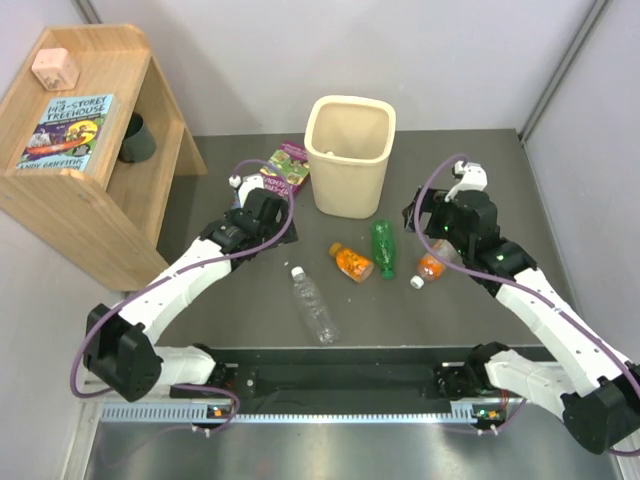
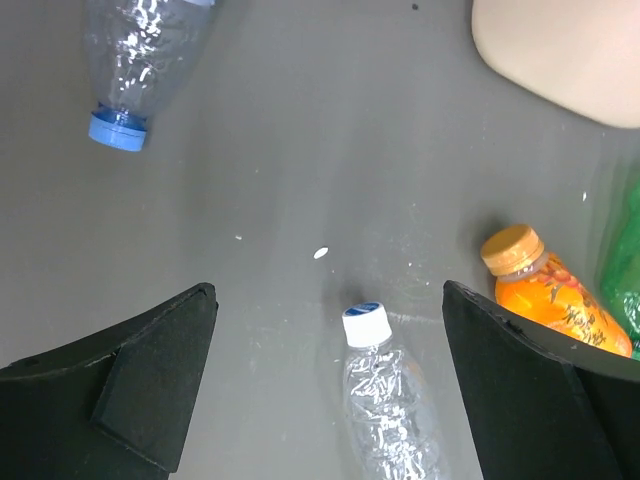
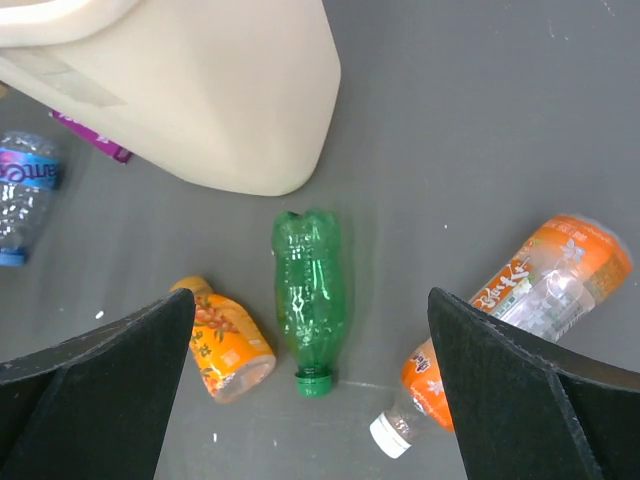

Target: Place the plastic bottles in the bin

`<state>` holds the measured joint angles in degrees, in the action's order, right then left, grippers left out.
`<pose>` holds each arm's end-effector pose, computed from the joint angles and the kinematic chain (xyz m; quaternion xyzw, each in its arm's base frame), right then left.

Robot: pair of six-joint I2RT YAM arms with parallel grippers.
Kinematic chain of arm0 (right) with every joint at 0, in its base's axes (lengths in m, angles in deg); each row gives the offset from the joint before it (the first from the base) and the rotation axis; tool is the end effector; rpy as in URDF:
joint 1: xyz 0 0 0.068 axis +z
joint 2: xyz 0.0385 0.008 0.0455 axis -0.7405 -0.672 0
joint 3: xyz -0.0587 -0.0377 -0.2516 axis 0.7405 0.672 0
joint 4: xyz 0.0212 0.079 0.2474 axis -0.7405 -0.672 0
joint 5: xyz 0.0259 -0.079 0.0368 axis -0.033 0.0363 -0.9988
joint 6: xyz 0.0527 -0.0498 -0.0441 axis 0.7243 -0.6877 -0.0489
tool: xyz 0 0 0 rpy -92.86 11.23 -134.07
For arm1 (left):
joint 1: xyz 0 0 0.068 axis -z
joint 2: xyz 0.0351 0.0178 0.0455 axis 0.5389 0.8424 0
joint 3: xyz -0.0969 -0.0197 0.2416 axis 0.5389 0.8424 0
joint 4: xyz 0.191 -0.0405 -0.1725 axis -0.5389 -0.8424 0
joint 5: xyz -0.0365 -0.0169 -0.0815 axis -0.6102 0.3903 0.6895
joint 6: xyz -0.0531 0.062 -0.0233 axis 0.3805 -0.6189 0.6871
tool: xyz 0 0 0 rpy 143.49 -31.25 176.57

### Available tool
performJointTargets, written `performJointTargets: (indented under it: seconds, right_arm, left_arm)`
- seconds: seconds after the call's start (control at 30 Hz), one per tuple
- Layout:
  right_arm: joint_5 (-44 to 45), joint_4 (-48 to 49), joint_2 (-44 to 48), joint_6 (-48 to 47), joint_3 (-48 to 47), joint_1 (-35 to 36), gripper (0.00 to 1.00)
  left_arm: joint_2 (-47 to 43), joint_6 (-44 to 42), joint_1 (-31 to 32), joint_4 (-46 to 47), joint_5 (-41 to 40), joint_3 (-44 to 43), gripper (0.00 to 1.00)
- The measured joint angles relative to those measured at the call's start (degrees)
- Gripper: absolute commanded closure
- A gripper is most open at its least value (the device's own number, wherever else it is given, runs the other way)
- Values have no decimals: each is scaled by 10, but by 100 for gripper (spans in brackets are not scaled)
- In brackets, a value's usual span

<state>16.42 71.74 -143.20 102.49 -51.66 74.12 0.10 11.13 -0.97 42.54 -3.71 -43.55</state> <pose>0.2423 0.1024 0.3030 0.0384 0.8285 0.1526 0.5374 0.2677 -0.1319 0.2500 -0.1137 0.9105 -0.0529 0.3940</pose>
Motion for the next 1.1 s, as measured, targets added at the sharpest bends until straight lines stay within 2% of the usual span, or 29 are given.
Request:
performJointTargets:
  seconds: [0.17, 0.23, 0.4, 0.5, 0.7, 1.1]
  right_arm:
    - [7, 0, -12, -7, 0, 6, 0]
    - [8, 0, -13, -10, 0, 9, 0]
    - [11, 0, -17, -15, -1, 14, 0]
    - [13, -3, -26, -15, -4, 19, 0]
    - [16, -4, -33, -16, -16, 26, 0]
    - [19, 0, -26, -19, -3, 30, 0]
  left_arm:
    - [2, -1, -4, 1, -33, -2, 1]
    - [21, -2, -27, -15, -46, -24, 1]
    - [150, 0, -173, -47, -42, -144, 1]
    - [224, -14, -224, -53, -47, -185, 1]
    - [299, -89, -221, -54, -26, -203, 1]
    - [315, -136, -217, -5, 7, -172, 1]
